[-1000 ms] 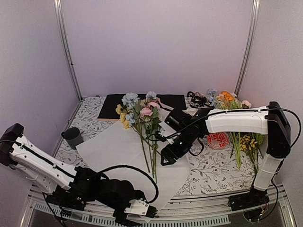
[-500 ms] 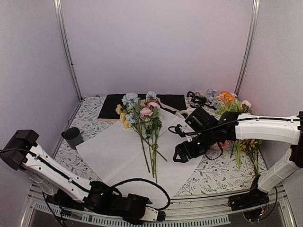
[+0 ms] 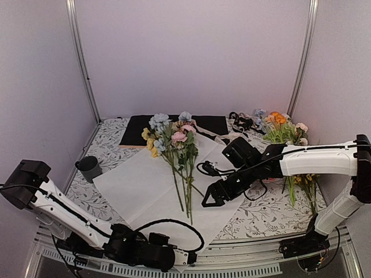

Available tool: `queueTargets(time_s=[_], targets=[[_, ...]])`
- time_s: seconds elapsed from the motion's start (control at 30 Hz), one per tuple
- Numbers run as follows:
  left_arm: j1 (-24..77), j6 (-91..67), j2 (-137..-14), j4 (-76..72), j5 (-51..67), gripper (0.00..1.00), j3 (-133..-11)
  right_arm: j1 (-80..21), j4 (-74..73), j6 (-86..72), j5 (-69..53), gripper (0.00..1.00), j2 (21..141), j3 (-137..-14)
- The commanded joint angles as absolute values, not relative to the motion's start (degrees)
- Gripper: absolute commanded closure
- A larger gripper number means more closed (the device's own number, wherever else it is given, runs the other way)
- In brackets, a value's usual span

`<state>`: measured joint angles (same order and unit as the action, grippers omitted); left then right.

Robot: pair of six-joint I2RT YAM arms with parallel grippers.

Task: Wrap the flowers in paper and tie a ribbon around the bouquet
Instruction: Pick up the bottom corner of the flattened wrapping paper from the center of the board.

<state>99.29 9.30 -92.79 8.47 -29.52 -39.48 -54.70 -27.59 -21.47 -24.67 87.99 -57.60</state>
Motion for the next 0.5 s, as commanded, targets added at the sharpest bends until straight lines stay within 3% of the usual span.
queueTargets(time_s=[0.0, 0.07, 0.17, 0.33, 0.47], targets=[[97.9, 7.4, -90.5, 10.6, -28.6, 1.00, -39.8, -54.9, -24.7, -16.0, -31.3, 0.21, 90.4, -58.5], [97.9, 7.0, -87.2, 12.0, -21.7, 0.87, -40.4, -54.9, -25.6, -15.4, -31.9, 0.22, 91.7, -59.0], [98.1, 8.8, -82.4, 11.3, -11.0, 0.50, -39.6, -55.0, -26.2, -17.1, -29.9, 0.23, 94.0, -59.3], [100.8, 11.3, -86.9, 14.8, -10.0, 0.33, -41.2, -55.3, -25.9, -17.5, -28.9, 0.24, 97.2, -59.6], [101.4, 13.5, -91.4, 16.3, -14.9, 0.31, -42.2, -55.5, -22.9, -18.3, -29.7, 0.25, 96.4, -57.6]])
